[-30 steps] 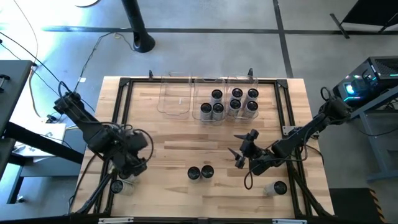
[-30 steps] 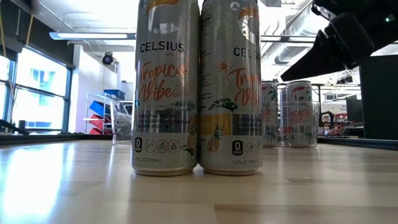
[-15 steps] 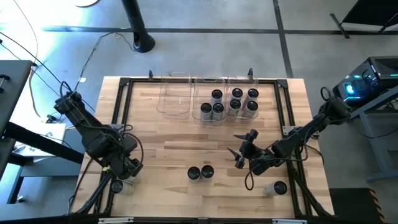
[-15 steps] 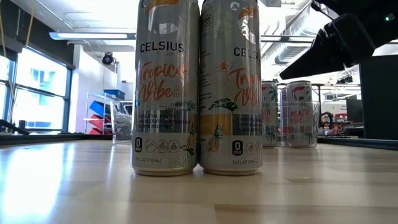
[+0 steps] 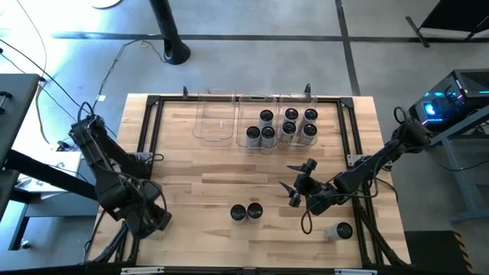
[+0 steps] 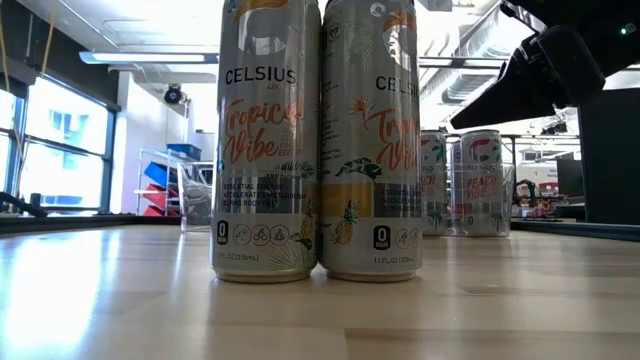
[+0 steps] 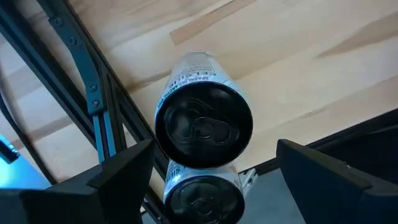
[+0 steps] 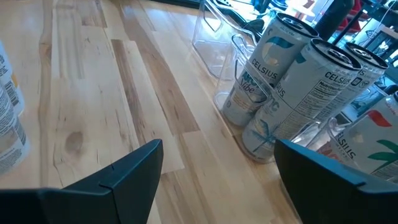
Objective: Sort soda cans
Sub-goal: Put the white-blue soda can into the middle transparent bin
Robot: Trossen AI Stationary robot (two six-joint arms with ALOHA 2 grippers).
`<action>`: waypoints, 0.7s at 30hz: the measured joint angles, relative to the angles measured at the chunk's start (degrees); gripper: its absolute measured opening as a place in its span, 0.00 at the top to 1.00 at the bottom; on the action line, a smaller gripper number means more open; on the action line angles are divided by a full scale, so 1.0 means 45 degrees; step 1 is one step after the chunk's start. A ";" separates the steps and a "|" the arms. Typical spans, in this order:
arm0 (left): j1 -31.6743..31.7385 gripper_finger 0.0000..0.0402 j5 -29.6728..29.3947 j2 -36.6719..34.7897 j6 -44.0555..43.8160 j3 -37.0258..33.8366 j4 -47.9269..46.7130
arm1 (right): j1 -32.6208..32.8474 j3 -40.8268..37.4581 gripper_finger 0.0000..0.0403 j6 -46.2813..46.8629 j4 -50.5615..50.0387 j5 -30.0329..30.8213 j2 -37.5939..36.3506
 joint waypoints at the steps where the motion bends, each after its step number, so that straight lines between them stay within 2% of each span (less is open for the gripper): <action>1: 0.0000 0.18 -0.0001 0.0114 0.0010 0.0000 -0.0005 | 0.0000 0.0002 0.25 -0.0022 0.0000 0.0000 0.0000; 6: 0.0059 0.18 0.0086 0.0521 0.0439 -0.0047 -0.0023 | 0.0000 -0.0001 0.25 -0.0031 0.0000 0.0000 0.0000; 11: 0.0141 0.18 0.0638 0.0536 0.0635 -0.0791 0.0082 | 0.0000 0.0002 0.25 -0.0060 0.0000 0.0004 0.0000; 14: 0.0242 0.19 0.0451 0.0522 0.1056 -0.1008 0.0138 | 0.0000 -0.0002 0.25 -0.0070 0.0000 0.0004 0.0000; 17: 0.0422 0.21 0.0128 0.0447 0.1454 -0.1230 0.0272 | 0.0000 0.0000 0.25 -0.0002 0.0000 0.0000 0.0000; 21: 0.0673 0.26 0.0543 0.0255 0.2077 -0.1700 0.0482 | 0.0005 -0.0002 0.25 0.0277 0.0004 -0.0049 0.0000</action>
